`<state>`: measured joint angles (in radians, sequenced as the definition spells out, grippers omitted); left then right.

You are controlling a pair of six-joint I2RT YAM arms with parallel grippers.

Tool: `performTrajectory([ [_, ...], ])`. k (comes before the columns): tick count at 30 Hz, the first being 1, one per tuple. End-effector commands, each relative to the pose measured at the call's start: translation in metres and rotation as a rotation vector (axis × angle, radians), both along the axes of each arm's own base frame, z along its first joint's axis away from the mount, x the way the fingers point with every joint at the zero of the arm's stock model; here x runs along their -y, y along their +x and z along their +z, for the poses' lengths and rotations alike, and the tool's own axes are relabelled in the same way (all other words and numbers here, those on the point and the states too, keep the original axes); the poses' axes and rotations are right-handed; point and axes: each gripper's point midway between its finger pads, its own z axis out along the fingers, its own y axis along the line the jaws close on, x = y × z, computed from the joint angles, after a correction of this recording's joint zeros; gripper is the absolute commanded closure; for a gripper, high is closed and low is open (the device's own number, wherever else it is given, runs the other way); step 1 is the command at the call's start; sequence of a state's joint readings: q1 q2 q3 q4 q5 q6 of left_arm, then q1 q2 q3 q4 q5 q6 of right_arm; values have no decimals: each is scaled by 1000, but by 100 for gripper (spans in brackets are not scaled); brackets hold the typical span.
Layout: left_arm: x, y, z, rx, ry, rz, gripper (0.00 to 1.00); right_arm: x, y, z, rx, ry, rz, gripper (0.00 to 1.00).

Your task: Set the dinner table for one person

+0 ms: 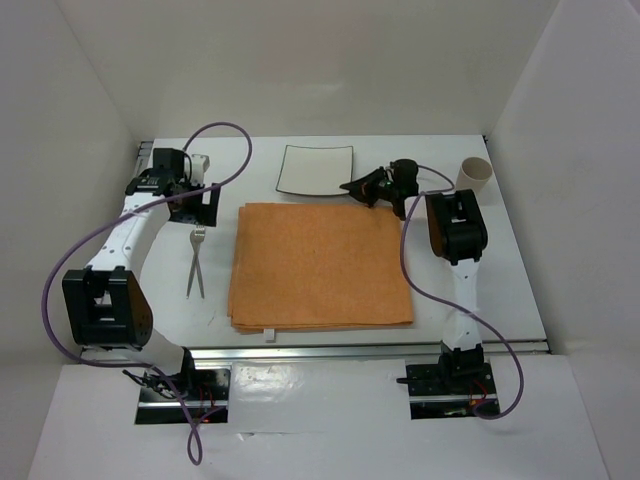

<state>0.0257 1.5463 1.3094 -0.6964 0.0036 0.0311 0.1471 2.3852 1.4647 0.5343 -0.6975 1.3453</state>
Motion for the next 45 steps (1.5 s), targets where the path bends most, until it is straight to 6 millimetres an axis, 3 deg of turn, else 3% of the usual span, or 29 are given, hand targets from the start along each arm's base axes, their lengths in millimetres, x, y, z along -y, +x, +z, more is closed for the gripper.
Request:
performTrajectory([
  [1,1,2,25,75,-5,-25,0,-17,-27,147,385,96,127,100],
  [9,6,1,32,96,-28,-42,0,-19,-57,160,459,187,150,100],
  [12,3,0,36,107,-27,-33,0,-22,-66,171,459,189,160,100],
  [13,3,0,36,107,-27,-33,0,-21,-72,183,484,184,161,100],
  [16,3,-2,44,128,-26,-33,0,-22,-91,188,479,171,171,100],
  [17,3,-2,44,129,-26,-33,0,-21,-101,205,503,174,172,100],
  [22,-1,-4,51,151,-45,-18,0,-27,-158,203,454,135,214,100],
  [23,0,-4,54,160,-44,-18,0,-27,-170,216,493,123,216,100],
  [24,0,-4,54,160,-44,-18,0,-29,-185,202,449,113,228,100],
  [26,0,-5,58,172,-58,-22,0,-27,-198,199,427,106,199,100],
  [27,2,-8,61,174,-65,-27,0,-25,-217,194,418,105,196,100],
  [30,6,-17,67,195,-93,-43,0,-26,-245,191,410,98,203,100],
  [31,8,-18,74,225,-102,-54,0,-25,-254,176,366,87,196,100],
  [33,9,-23,75,232,-101,-54,0,-23,-269,178,392,73,182,100],
  [34,9,-25,74,231,-101,-54,0,-20,-277,166,355,64,183,100],
  [37,11,-32,75,239,-109,-62,0,-13,-289,162,355,42,166,100],
  [45,12,-47,73,243,-103,-69,0,1,-313,123,269,7,128,100],
])
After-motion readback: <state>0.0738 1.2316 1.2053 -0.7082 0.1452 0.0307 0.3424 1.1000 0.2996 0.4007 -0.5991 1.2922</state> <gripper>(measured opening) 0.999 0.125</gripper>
